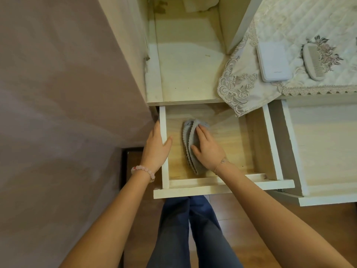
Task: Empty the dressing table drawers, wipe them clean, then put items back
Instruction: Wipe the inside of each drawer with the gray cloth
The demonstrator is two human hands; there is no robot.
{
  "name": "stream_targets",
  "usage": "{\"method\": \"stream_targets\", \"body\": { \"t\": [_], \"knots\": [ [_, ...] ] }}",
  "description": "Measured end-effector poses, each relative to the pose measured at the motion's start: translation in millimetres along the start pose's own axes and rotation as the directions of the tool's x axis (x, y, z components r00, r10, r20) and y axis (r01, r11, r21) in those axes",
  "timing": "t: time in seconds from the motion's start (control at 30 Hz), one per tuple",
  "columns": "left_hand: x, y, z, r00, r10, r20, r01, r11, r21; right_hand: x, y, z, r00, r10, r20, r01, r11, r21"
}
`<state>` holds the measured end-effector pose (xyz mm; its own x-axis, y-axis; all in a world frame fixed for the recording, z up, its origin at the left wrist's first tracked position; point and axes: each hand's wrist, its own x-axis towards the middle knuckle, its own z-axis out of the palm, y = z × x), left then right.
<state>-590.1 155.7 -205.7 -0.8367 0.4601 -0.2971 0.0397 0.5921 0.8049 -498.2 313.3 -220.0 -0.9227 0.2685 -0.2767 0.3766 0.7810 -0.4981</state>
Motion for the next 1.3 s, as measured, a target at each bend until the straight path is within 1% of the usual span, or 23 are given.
{"method": "stream_targets", "body": {
  "t": [0.17,0.27,0.33,0.6,0.83,0.97,1.2,1.3],
  "knots": [
    [-3,-4,5,0.999,0.026,-0.032,-0.025,0.999,0.032,16,3,17,0.998,0.028,0.056,-0.021,0.992,-0.122],
    [-6,-5,7,0.998,0.032,-0.052,-0.032,0.999,0.003,11,7,26,0.999,0.011,0.046,-0.001,0.975,-0.223],
    [-7,-6,9,0.997,0.037,-0.062,-0.039,0.999,-0.030,9,11,29,0.999,-0.008,0.040,0.018,0.967,-0.253],
    [-12,3,9,0.996,0.007,-0.089,-0.016,0.995,-0.102,6,13,33,0.999,-0.045,0.000,0.043,0.963,-0.265],
    [-13,3,19,0.984,-0.001,-0.180,-0.018,0.994,-0.105,17,9,37,0.999,-0.034,-0.030,0.024,0.957,-0.289],
    [-13,0,16,0.985,0.005,-0.174,-0.025,0.994,-0.110,46,10,35,0.987,-0.089,-0.135,0.045,0.954,-0.296],
    [-13,-3,18,0.981,-0.050,-0.185,0.019,0.986,-0.163,90,25,19,0.984,-0.147,-0.103,0.119,0.963,-0.244],
    [-13,-3,18,0.982,-0.046,-0.181,0.012,0.983,-0.182,96,22,17,0.979,-0.151,-0.133,0.127,0.976,-0.176]
  ]
}}
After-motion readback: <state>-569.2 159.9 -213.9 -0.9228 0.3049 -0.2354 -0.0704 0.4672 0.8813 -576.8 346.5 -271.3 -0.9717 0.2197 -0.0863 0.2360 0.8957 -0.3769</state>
